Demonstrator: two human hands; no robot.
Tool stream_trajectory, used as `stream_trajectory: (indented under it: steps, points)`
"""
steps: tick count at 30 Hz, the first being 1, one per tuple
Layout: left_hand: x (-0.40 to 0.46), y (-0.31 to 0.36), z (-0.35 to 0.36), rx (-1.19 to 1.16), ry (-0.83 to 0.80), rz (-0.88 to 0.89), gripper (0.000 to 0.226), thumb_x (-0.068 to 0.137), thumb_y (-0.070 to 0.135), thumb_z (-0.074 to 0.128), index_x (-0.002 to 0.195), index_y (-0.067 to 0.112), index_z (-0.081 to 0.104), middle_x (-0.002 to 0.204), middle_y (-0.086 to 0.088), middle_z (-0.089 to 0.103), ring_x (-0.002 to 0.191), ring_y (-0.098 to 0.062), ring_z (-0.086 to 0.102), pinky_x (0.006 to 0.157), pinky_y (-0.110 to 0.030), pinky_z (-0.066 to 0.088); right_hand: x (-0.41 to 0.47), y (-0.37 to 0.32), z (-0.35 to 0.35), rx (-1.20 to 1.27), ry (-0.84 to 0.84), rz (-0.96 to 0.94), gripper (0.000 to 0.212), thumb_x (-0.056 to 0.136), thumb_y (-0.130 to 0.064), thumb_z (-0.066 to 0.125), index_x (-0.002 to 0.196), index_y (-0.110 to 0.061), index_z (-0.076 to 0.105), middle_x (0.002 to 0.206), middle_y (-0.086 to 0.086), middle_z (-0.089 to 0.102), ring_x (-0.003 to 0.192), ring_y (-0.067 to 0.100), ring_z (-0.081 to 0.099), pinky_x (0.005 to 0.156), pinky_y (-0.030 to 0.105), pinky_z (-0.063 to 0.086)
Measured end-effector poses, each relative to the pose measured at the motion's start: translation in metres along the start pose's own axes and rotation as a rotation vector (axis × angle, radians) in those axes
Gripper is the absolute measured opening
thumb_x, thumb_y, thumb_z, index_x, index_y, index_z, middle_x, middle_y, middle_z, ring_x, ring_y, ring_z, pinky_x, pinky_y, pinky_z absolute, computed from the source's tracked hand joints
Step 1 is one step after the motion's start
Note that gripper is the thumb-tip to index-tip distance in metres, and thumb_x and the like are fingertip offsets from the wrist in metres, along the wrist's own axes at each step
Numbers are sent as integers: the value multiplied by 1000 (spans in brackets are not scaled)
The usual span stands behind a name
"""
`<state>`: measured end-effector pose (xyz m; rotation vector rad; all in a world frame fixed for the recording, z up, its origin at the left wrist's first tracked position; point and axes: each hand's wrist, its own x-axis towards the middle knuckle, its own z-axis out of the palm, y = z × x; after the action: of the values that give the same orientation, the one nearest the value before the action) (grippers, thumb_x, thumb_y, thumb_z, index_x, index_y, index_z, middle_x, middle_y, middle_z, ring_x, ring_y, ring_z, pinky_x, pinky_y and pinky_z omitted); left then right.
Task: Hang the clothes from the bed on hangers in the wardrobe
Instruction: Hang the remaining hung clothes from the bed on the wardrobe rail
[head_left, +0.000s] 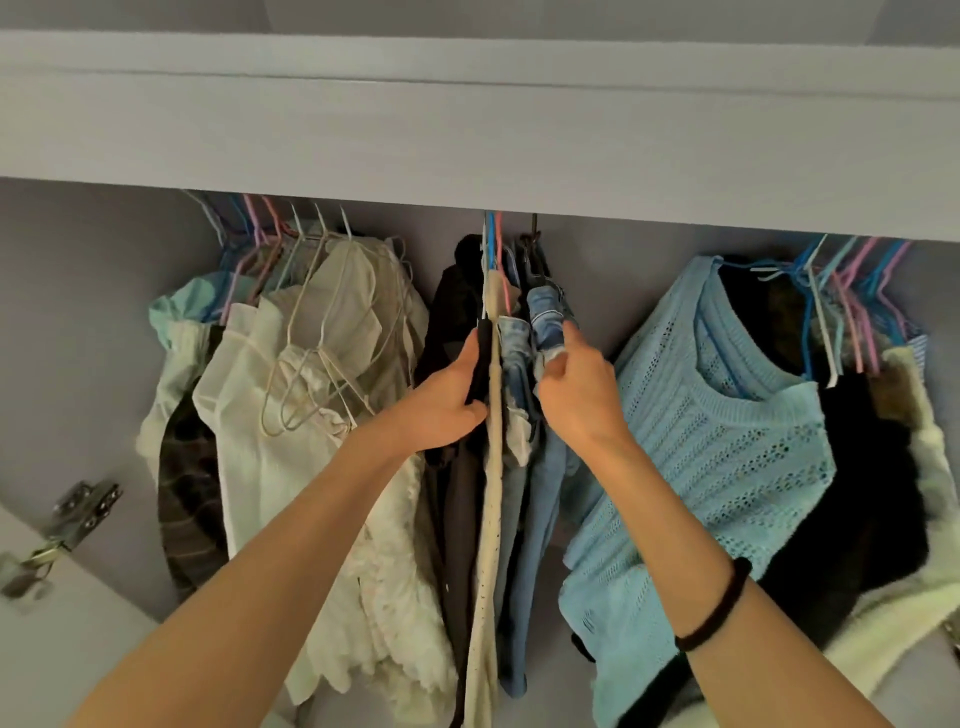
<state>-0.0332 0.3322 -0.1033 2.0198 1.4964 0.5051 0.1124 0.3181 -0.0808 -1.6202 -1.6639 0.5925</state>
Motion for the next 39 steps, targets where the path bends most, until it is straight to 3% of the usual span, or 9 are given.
stream_trajectory:
  steps: [3,10,13,18,21,25,28,32,39]
  points:
    - [8,5,4,15,-41,62,83,91,4,45,145,17,-17,131,-21,48,93,-21,56,91,-36,44,2,9,-3,-33,6,-44,51,95,-5,33,145,-6,25,109,24,60,98,36,57,86,40,47]
    - [15,19,13,-32,-81,131,82,91,-1,43,146,18,-15,125,-7,48,69,3,55,62,-2,37,2,20,-11,-34,2,-73,48,98,-10,33,145,-9,25,99,25,62,83,31,55,75,35,43]
    - [12,12,20,-177,-33,140,82,89,-7,43,146,13,-12,138,10,21,119,-5,39,82,7,25,-2,17,-9,-41,-21,-81,46,99,-15,33,144,-6,27,104,24,61,99,35,57,78,33,41]
    - [-7,-3,12,-571,-10,52,68,96,4,44,149,19,5,147,12,21,129,2,24,101,-9,23,-11,0,-1,-118,-6,-91,48,98,-12,35,144,0,23,149,18,28,140,28,21,112,34,20]
    - [-36,-13,-1,-479,166,128,47,97,8,44,142,17,33,144,5,35,131,-5,35,101,-10,30,-12,-14,13,-233,103,-268,48,96,-8,35,142,1,27,153,15,21,144,26,6,115,32,0]
    - [-78,-43,-34,-106,757,313,28,92,13,42,112,11,62,104,3,58,95,-5,55,84,-13,41,-19,-52,44,-111,32,-390,46,99,-16,36,143,-3,28,152,10,25,143,18,13,112,23,10]
    - [-88,-89,-68,61,1000,79,35,88,18,39,115,6,58,109,-8,57,104,-20,50,91,-23,36,-14,-78,80,24,-111,-335,52,101,-26,33,147,-7,20,154,8,20,143,18,13,112,23,10]
    - [-88,-149,-92,72,911,-271,46,96,17,46,137,0,36,136,-22,39,123,-35,37,102,-34,28,29,-106,127,167,-231,-140,66,99,-43,31,149,-11,2,157,6,8,144,19,9,117,31,9]
    - [-87,-184,-103,-183,749,-241,69,93,41,47,148,14,14,151,-6,21,137,-18,21,107,-24,19,74,-135,200,277,-135,-158,54,103,-23,25,149,-13,1,157,3,2,142,14,12,104,12,8]
